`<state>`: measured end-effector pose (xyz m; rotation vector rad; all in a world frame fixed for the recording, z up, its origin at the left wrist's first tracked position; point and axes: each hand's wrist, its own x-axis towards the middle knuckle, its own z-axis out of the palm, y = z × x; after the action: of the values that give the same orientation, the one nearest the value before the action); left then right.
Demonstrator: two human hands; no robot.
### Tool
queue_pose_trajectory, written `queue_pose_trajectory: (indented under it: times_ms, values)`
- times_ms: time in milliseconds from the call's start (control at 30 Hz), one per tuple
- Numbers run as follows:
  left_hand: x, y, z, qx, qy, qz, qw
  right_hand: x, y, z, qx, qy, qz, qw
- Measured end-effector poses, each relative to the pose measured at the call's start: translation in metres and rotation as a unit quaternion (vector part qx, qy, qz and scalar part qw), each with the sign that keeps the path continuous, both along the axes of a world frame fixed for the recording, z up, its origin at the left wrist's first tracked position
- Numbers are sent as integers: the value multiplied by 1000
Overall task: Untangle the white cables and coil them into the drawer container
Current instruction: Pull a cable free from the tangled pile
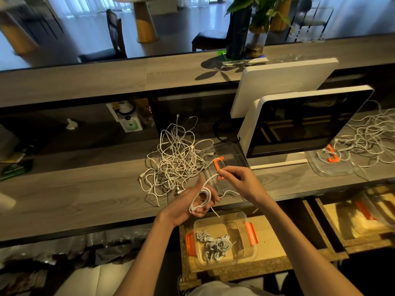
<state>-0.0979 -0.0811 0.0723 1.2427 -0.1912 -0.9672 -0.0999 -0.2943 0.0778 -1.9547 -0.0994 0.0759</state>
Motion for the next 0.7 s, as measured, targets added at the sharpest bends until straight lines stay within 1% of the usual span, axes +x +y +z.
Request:
queue_pose_trajectory:
  times_ms: [67,300,367,433,500,600,700]
  values:
    - [-1,2,3,9,-39,-2,999,0,-1,-5,-9,7,7,1000]
    - [-5,2,7,45,-70,95,992,0,-5,-11,-58,6,50,997]
    - [-6,1,3,57,-85,158,982,0,-6,-13,-29,24,55,998]
    - [-3,2,-4,72,-99,252,960,-3,-9,-16,0,50,55,997]
    - [0,4,-6,53,-97,319,941,-7,-10,-20,-21,49,68,996]
    - [3,6,-3,-21,-54,388,920,-14,-8,-25,-49,35,89,994]
    - [7,7,-1,-79,14,439,895,-23,-5,-28,-8,47,69,996]
